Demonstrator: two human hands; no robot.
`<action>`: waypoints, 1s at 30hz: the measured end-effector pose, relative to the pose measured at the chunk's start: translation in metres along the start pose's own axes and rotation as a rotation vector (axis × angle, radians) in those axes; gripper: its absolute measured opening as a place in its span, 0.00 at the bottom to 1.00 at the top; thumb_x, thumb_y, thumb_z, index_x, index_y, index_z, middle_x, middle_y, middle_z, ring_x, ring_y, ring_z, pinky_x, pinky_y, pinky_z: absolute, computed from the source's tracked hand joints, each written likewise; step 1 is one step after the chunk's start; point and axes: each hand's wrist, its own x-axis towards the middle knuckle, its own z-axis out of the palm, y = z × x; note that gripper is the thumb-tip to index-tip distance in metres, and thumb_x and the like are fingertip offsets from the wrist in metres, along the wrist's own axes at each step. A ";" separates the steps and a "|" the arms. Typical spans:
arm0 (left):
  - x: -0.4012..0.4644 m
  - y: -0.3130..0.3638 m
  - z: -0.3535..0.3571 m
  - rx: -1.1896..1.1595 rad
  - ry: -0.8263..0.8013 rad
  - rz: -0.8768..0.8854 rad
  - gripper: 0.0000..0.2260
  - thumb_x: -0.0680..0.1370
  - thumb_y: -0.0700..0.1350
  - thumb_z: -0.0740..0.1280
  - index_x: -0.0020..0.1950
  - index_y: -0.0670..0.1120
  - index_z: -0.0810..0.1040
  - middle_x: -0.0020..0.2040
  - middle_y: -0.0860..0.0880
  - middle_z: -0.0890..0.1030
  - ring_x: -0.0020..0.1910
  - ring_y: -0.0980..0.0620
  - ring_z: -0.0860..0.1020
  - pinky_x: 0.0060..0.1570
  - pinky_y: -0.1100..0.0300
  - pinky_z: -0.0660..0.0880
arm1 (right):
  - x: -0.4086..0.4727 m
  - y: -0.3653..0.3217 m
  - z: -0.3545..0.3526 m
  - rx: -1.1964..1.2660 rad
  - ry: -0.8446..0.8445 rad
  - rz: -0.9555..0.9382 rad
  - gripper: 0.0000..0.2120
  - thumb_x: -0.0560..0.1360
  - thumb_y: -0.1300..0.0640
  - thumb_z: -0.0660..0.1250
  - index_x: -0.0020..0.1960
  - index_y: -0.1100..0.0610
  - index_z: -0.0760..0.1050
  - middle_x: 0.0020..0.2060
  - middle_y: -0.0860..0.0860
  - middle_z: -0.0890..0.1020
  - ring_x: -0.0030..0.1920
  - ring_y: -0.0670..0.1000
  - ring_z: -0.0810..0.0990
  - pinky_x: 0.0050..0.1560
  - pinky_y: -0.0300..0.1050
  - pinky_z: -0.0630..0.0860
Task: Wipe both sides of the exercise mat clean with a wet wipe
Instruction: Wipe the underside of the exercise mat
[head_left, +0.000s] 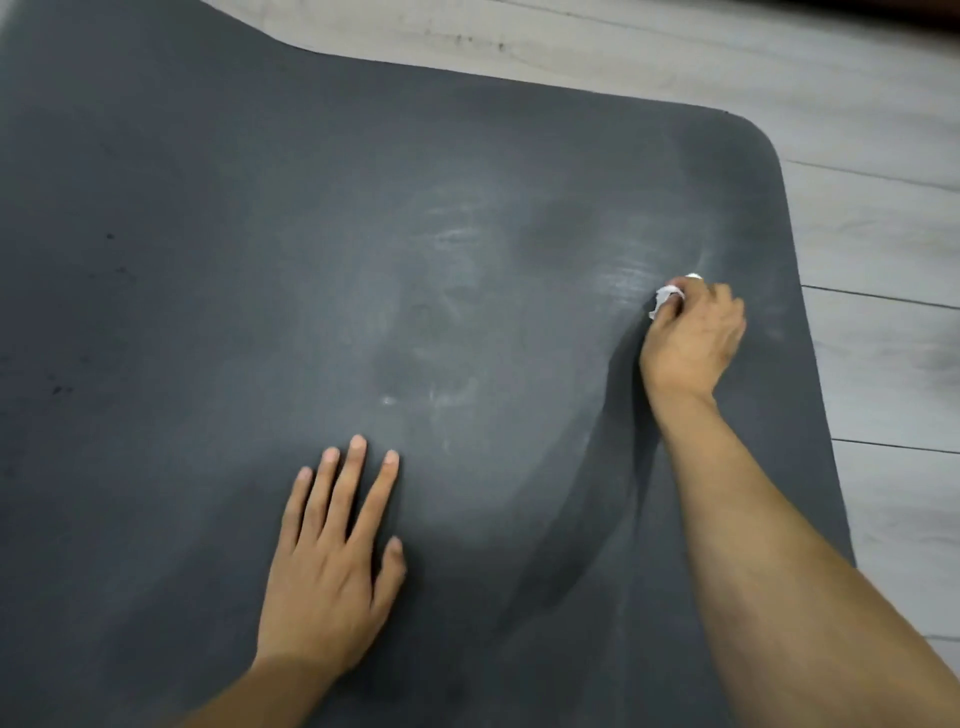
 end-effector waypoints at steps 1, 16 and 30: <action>-0.006 -0.001 0.003 0.012 0.000 -0.003 0.33 0.78 0.54 0.56 0.83 0.46 0.60 0.84 0.43 0.55 0.83 0.40 0.55 0.78 0.38 0.56 | -0.007 -0.012 0.005 0.032 0.042 -0.007 0.09 0.76 0.58 0.60 0.48 0.57 0.80 0.47 0.59 0.80 0.47 0.63 0.75 0.52 0.55 0.70; 0.000 0.001 0.010 0.018 0.049 -0.010 0.36 0.73 0.53 0.58 0.81 0.45 0.64 0.83 0.41 0.59 0.81 0.38 0.60 0.76 0.35 0.60 | -0.051 -0.112 0.032 0.186 -0.090 -0.797 0.08 0.71 0.60 0.65 0.46 0.56 0.82 0.41 0.55 0.81 0.41 0.59 0.77 0.43 0.51 0.70; 0.000 0.002 0.010 0.045 0.008 -0.012 0.36 0.74 0.55 0.58 0.82 0.45 0.63 0.82 0.40 0.60 0.80 0.36 0.61 0.76 0.35 0.59 | -0.128 -0.178 0.026 0.336 -0.204 -0.690 0.12 0.72 0.59 0.57 0.44 0.57 0.80 0.44 0.55 0.81 0.44 0.59 0.77 0.55 0.54 0.71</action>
